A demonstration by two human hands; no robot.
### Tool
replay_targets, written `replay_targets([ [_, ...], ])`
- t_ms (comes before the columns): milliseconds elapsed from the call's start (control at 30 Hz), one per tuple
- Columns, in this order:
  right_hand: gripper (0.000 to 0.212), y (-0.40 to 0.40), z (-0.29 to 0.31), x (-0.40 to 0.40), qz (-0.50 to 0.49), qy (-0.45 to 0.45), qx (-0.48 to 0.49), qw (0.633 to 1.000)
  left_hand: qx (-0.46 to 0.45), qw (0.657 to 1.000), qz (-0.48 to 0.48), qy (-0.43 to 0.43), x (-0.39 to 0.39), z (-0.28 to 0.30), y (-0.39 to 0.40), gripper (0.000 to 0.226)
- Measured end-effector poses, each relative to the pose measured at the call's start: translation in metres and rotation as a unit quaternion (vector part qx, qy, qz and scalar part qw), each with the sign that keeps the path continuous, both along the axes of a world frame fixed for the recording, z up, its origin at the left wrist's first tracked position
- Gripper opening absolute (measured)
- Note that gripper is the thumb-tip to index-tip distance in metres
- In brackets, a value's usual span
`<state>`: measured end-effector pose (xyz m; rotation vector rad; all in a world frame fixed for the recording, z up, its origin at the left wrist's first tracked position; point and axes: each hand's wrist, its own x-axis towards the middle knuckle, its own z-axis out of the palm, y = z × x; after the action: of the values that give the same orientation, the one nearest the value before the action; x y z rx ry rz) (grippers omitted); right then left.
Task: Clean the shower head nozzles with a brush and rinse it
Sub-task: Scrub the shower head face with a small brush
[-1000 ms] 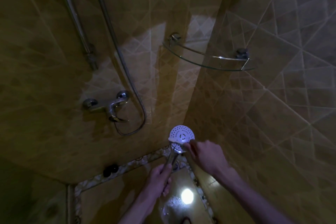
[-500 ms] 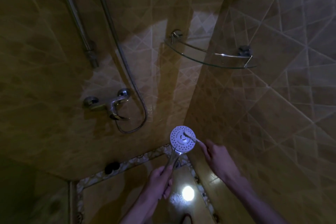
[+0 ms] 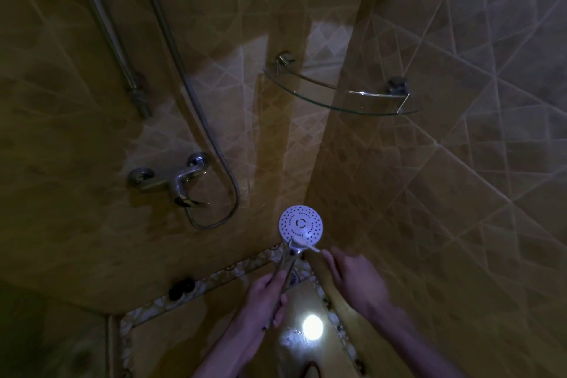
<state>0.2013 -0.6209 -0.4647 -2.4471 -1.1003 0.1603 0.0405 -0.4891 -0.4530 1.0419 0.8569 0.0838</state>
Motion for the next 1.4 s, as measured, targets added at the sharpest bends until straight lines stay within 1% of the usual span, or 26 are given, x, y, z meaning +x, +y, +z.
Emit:
replay_targets([
  [33, 0.043, -0.001, 0.0, -0.001, 0.01, -0.009, -0.004, 1.0, -0.001, 1.0, 0.002, 0.0, 0.0, 0.002, 0.0, 0.025],
  [100, 0.036, 0.001, 0.009, 0.006, -0.001, 0.028, 0.04, 0.999, -0.003, 1.0, 0.001, -0.003, 0.0, 0.006, 0.0, 0.024],
  [133, 0.036, 0.001, 0.013, 0.013, -0.03, 0.057, 0.054, 0.997, -0.005, 1.0, -0.001, -0.006, -0.001, 0.008, 0.0, 0.023],
  [233, 0.05, 0.001, 0.017, 0.029, -0.128, 0.003, -0.013, 0.992, -0.008, 1.0, 0.0, -0.011, -0.001, 0.012, -0.002, 0.021],
  [267, 0.046, 0.001, 0.014, 0.027, -0.11, 0.02, 0.009, 0.994, -0.009, 1.0, 0.003, -0.011, -0.001, 0.012, -0.002, 0.021],
  [300, 0.04, 0.001, 0.012, 0.021, -0.07, 0.062, 0.034, 0.995, -0.009, 1.0, 0.007, -0.011, 0.0, 0.013, -0.001, 0.021],
  [333, 0.034, 0.0, 0.008, 0.015, -0.033, 0.076, 0.047, 0.995, -0.011, 1.0, 0.01, -0.01, 0.0, 0.013, 0.0, 0.022],
  [400, 0.029, -0.001, 0.007, 0.008, 0.007, 0.049, 0.054, 0.997, -0.014, 1.0, 0.014, -0.002, -0.001, 0.012, 0.002, 0.023],
  [467, 0.029, -0.001, 0.012, 0.015, -0.038, 0.081, 0.067, 0.994, -0.012, 1.0, 0.018, 0.003, -0.002, 0.011, 0.003, 0.024],
  [533, 0.031, 0.003, 0.015, 0.024, -0.117, 0.017, 0.066, 0.991, -0.013, 1.0, 0.02, 0.004, 0.0, 0.011, 0.002, 0.025],
  [567, 0.032, 0.003, 0.013, 0.027, -0.131, 0.022, 0.073, 0.988, -0.017, 1.0, 0.023, 0.004, 0.001, 0.011, 0.002, 0.025],
  [600, 0.033, 0.006, 0.014, 0.023, -0.109, 0.069, 0.082, 0.988, -0.024, 0.999, 0.028, 0.003, 0.002, 0.011, 0.002, 0.025],
  [633, 0.037, 0.005, 0.011, 0.017, -0.075, 0.097, 0.066, 0.99, -0.032, 0.999, 0.037, 0.001, 0.002, 0.011, 0.003, 0.024],
  [667, 0.041, 0.002, 0.008, 0.011, -0.051, 0.099, 0.045, 0.993, -0.04, 0.998, 0.047, -0.002, 0.002, 0.011, 0.004, 0.023],
  [700, 0.043, -0.001, 0.006, 0.009, -0.036, 0.074, 0.033, 0.996, -0.043, 0.998, 0.055, -0.005, 0.001, 0.012, 0.007, 0.024],
  [767, 0.041, -0.005, 0.008, 0.015, -0.051, 0.096, 0.048, 0.993, -0.043, 0.997, 0.06, -0.007, -0.001, 0.012, 0.013, 0.025],
  [867, 0.032, 0.003, 0.023, 0.026, -0.097, 0.166, 0.096, 0.977, -0.035, 0.998, 0.054, -0.008, -0.005, 0.013, 0.017, 0.023],
  [933, 0.031, 0.009, 0.029, 0.028, -0.067, 0.169, 0.099, 0.978, -0.027, 0.999, 0.042, -0.015, -0.005, 0.016, 0.015, 0.023],
  [1000, 0.033, 0.01, 0.031, 0.02, -0.027, 0.139, 0.068, 0.988, -0.021, 0.999, 0.032, -0.018, -0.003, 0.019, 0.012, 0.023],
  [1100, 0.038, 0.003, 0.018, 0.004, 0.01, 0.025, -0.014, 1.0, -0.02, 0.999, 0.034, -0.018, -0.003, 0.023, 0.01, 0.021],
  [1133, 0.037, 0.003, 0.015, 0.001, 0.024, 0.001, -0.02, 1.0, -0.021, 0.999, 0.033, -0.018, -0.003, 0.025, 0.009, 0.02],
  [1167, 0.036, 0.006, 0.016, 0.003, 0.023, 0.004, -0.012, 1.0, -0.021, 0.999, 0.032, -0.018, -0.004, 0.026, 0.01, 0.02],
  [1267, 0.033, 0.017, 0.029, 0.021, -0.031, 0.117, 0.09, 0.989, -0.015, 0.999, 0.027, -0.018, -0.005, 0.027, 0.01, 0.022],
  [1300, 0.033, 0.019, 0.032, 0.025, -0.04, 0.135, 0.108, 0.984, -0.014, 0.999, 0.027, -0.02, -0.004, 0.027, 0.01, 0.022],
  [1367, 0.037, 0.018, 0.034, 0.021, -0.019, 0.102, 0.067, 0.992, -0.023, 0.999, 0.03, -0.023, -0.004, 0.026, 0.011, 0.022],
  [1400, 0.04, 0.015, 0.03, 0.015, -0.002, 0.057, 0.024, 0.998, -0.027, 0.999, 0.032, -0.024, -0.003, 0.026, 0.011, 0.022],
])
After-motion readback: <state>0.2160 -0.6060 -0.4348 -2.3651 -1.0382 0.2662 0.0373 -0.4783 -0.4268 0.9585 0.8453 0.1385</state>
